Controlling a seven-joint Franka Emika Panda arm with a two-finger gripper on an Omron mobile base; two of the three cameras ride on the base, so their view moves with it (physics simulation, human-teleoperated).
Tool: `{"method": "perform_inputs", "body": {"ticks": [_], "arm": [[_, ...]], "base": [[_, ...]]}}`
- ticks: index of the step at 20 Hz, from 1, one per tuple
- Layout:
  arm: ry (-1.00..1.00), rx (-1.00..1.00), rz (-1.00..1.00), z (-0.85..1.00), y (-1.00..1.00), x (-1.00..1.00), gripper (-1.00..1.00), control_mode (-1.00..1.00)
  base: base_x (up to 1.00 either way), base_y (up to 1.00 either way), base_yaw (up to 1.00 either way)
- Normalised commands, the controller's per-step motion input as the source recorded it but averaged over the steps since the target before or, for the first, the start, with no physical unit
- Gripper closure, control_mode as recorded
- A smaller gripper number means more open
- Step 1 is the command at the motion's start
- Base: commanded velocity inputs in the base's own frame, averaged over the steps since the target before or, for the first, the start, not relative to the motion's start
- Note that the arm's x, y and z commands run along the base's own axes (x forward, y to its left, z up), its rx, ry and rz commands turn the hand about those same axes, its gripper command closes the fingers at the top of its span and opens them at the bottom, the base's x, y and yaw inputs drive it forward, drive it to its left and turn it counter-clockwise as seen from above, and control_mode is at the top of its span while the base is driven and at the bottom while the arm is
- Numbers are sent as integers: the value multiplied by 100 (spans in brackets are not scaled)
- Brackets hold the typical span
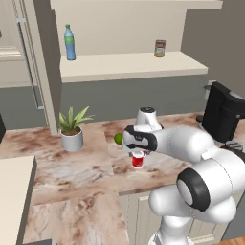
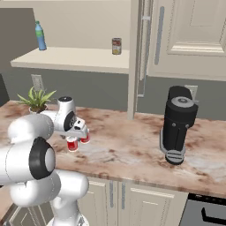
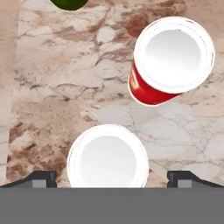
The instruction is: Pick the cans from the counter and place them in their designated side in the cabinet.
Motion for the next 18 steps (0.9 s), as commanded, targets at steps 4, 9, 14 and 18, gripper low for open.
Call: {"method": "perform_inputs", "body": {"ticks": [4,9,14,18], "arm": [[0,0,0,-17,0,0,-100,-100],[0,0,0,-16,0,0,-100,-100],[0,0,0,-14,0,0,-100,-100],[0,0,0,-15,2,0,100,-100]], "base": [[0,0,0],[0,0,0],[0,0,0],[0,0,0]]}}
